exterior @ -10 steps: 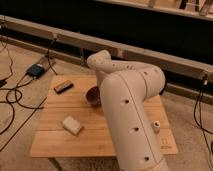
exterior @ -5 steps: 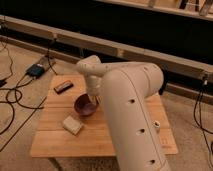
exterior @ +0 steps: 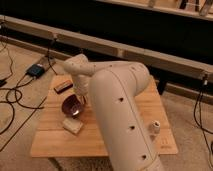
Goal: Drag the ceramic bowl in a circle
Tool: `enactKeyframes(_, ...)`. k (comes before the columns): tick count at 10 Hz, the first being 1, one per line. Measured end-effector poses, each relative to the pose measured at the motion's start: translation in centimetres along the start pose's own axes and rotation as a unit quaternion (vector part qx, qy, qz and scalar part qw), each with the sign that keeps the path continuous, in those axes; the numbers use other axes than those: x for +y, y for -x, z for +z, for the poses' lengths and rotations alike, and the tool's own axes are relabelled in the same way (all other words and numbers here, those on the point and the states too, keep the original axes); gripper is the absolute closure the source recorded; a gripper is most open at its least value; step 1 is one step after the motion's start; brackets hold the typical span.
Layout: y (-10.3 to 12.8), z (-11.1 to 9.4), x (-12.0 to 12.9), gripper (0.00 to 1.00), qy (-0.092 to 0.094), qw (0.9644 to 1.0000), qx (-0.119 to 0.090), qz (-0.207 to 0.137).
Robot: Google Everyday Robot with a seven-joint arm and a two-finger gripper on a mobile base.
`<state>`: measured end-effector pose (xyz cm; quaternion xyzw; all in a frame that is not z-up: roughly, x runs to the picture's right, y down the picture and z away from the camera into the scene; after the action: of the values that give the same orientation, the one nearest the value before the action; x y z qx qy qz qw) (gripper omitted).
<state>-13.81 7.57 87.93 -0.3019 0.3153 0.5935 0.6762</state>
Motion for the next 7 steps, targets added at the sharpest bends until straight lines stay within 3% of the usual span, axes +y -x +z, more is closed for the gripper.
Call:
enactKeyframes(3, 3.5, -0.9, 0.7, 1.0, 0.01, 0.9995, -0.015, 0.024)
enactKeyframes(5, 5.9, -1.1, -1.2, 1.0, 0.012, 0.9975, -0.024, 0.065)
enactKeyframes(7, 7.2, -1.2, -4.9, 1.0, 0.006, 0.9936, -0.029, 0.109)
